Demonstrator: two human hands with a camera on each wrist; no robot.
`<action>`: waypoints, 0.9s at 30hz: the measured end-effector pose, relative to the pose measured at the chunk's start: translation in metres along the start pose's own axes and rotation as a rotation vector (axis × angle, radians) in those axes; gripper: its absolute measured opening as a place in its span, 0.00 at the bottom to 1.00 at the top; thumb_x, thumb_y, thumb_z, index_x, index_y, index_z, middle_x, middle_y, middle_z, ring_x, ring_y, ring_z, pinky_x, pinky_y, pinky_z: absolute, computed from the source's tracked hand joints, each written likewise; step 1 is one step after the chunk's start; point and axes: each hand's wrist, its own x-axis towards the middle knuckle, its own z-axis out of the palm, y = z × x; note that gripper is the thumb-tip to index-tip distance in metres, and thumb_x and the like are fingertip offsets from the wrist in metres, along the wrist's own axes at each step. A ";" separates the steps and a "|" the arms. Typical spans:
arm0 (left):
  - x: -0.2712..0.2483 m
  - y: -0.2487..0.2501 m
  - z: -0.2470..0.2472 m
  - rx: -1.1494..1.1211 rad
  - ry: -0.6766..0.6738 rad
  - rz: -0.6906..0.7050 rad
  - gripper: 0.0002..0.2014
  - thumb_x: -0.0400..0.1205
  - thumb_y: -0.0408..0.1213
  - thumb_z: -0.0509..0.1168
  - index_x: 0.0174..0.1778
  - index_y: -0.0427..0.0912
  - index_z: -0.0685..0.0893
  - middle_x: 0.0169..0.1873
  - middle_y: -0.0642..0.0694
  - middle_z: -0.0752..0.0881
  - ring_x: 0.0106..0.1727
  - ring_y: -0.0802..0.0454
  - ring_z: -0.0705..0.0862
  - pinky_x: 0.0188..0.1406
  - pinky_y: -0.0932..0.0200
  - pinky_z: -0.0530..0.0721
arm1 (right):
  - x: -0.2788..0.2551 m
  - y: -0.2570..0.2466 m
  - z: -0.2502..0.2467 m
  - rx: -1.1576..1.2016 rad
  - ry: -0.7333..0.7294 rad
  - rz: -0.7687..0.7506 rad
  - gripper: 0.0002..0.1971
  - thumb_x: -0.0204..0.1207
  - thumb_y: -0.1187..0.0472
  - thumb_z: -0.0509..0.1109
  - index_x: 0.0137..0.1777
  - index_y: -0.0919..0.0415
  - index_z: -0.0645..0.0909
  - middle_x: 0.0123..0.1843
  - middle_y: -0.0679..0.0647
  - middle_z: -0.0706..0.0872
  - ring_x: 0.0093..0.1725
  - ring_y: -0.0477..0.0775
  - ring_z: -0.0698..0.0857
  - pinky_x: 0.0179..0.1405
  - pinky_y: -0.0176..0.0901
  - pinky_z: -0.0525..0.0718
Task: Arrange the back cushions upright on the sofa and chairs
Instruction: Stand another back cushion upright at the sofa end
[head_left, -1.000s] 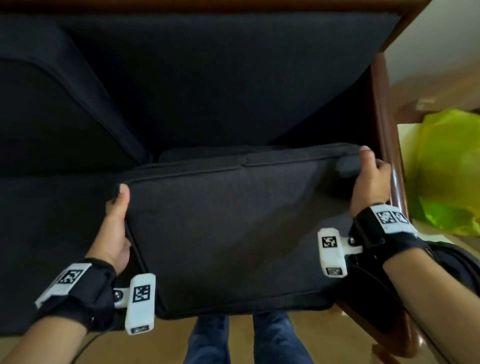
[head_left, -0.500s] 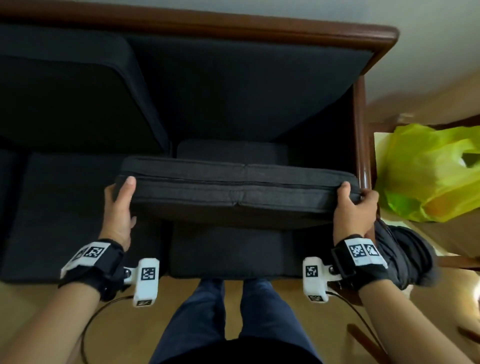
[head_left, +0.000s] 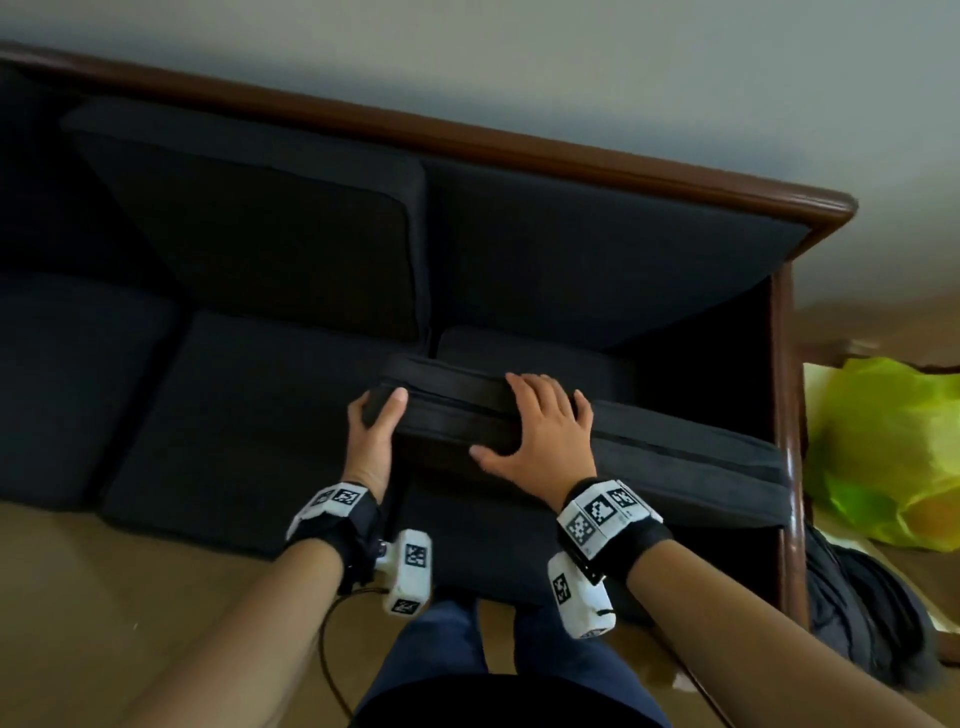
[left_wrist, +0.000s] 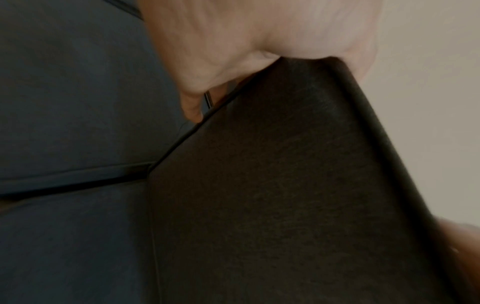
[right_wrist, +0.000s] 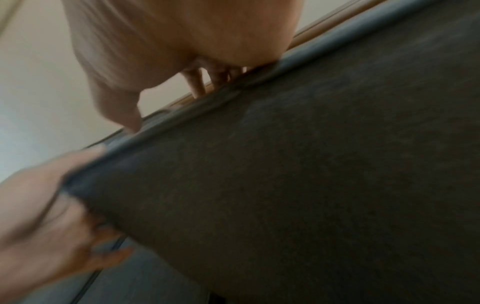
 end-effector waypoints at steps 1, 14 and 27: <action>-0.001 0.000 0.001 -0.042 0.009 -0.004 0.24 0.79 0.45 0.74 0.68 0.50 0.73 0.59 0.42 0.85 0.59 0.47 0.85 0.57 0.52 0.83 | 0.002 -0.010 0.004 -0.084 -0.063 -0.021 0.55 0.65 0.29 0.72 0.86 0.52 0.52 0.85 0.56 0.61 0.86 0.59 0.55 0.84 0.66 0.46; -0.007 0.000 -0.039 0.124 -0.203 -0.097 0.39 0.63 0.58 0.80 0.68 0.58 0.72 0.66 0.45 0.82 0.65 0.48 0.83 0.70 0.46 0.79 | 0.011 -0.038 0.017 -0.291 -0.118 -0.002 0.48 0.59 0.49 0.80 0.77 0.57 0.60 0.68 0.57 0.77 0.68 0.62 0.77 0.73 0.60 0.72; -0.044 0.085 -0.054 0.845 -0.559 0.296 0.64 0.46 0.66 0.84 0.77 0.73 0.56 0.80 0.58 0.66 0.82 0.52 0.64 0.82 0.43 0.64 | -0.039 -0.004 -0.097 0.030 -0.028 0.053 0.46 0.49 0.56 0.90 0.69 0.56 0.73 0.56 0.51 0.84 0.60 0.58 0.83 0.58 0.46 0.76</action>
